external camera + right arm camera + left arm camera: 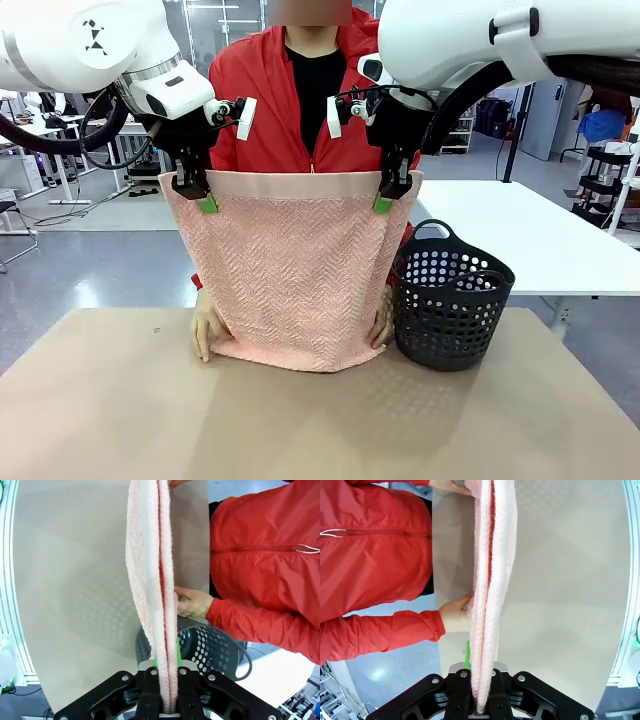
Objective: Fold the towel.
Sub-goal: Release the end of the 100 cm Hotel Towel you were holding.
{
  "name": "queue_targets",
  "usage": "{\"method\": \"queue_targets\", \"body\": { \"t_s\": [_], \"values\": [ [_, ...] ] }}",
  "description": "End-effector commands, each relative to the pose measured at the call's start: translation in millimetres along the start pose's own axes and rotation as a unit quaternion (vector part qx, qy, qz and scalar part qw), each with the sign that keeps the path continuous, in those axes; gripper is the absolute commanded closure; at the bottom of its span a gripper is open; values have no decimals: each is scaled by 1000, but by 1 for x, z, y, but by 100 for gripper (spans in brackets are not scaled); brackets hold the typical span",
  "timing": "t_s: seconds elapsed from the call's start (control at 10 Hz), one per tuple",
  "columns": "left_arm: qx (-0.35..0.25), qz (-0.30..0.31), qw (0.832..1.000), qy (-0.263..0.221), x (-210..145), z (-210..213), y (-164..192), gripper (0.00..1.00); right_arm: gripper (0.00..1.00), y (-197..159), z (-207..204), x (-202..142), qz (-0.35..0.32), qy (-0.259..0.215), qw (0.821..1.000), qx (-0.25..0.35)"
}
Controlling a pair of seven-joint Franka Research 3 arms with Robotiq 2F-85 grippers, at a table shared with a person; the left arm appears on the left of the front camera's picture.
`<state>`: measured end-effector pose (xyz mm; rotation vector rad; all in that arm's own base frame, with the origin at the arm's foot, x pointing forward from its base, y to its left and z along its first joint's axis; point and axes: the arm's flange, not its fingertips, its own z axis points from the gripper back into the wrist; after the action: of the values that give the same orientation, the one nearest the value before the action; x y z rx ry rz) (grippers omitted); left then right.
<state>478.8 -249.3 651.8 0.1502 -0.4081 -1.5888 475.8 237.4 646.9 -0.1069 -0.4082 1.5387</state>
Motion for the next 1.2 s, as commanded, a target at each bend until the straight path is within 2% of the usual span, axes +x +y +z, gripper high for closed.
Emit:
{"method": "queue_targets", "body": {
  "t_s": [0.0,1.1],
  "values": [
    [3,1,1000,0,-1,2,1,98,100,0,1,-1,0,1,1000,-2],
    [3,1,1000,0,-1,2,1,98,100,0,1,-1,0,1,1000,-2]
  ]
}}
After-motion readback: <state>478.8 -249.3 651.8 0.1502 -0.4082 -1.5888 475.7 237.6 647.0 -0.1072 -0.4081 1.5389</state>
